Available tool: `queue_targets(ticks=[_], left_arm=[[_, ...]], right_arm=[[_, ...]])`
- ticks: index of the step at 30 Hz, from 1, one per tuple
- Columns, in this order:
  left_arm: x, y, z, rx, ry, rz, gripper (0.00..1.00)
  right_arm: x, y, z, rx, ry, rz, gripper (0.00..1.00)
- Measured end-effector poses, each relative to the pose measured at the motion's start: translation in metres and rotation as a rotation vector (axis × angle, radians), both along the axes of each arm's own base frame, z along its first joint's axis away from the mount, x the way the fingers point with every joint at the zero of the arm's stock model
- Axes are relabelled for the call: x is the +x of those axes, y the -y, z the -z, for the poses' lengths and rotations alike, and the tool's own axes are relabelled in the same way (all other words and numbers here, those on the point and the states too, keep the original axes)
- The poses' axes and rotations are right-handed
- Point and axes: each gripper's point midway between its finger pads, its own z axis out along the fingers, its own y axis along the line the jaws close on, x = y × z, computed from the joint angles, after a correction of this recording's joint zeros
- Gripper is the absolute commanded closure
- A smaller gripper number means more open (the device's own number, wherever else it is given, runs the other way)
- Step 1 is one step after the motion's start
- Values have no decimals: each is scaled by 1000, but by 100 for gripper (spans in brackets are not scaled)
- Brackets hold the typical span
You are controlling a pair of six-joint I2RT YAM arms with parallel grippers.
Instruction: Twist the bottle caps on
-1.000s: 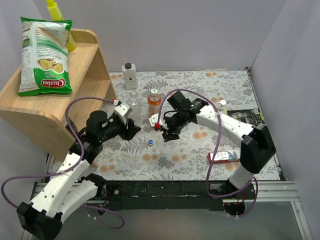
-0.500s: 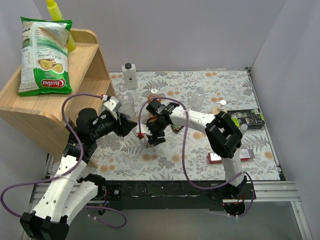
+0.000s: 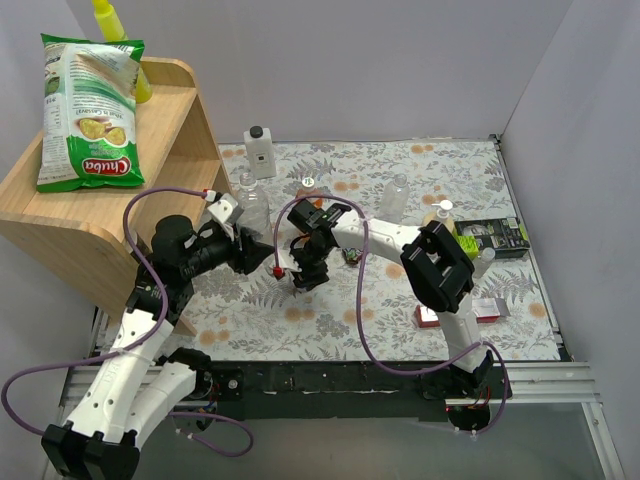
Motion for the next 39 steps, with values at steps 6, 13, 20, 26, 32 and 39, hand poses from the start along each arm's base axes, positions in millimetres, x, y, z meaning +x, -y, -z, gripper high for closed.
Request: queue_targets(ticks=[6, 13, 20, 26, 32, 39], left_arm=[[2, -1, 2, 2, -7, -4, 100], [2, -1, 4, 2, -8, -4, 100], [3, -2, 5, 3, -10, -8, 100], [4, -2, 5, 4, -6, -9, 100], [5, -2, 6, 3, -1, -9, 100], [6, -2, 8, 3, 0, -9, 99]], right_arm=[[-2, 0, 6, -21, 3, -2, 44], [-3, 1, 18, -59, 5, 10, 47], [-5, 1, 19, -67, 2, 23, 51], [-5, -2, 18, -66, 1, 35, 49], [-4, -3, 18, -67, 1, 51, 51], [-6, -3, 18, -72, 1, 55, 54]])
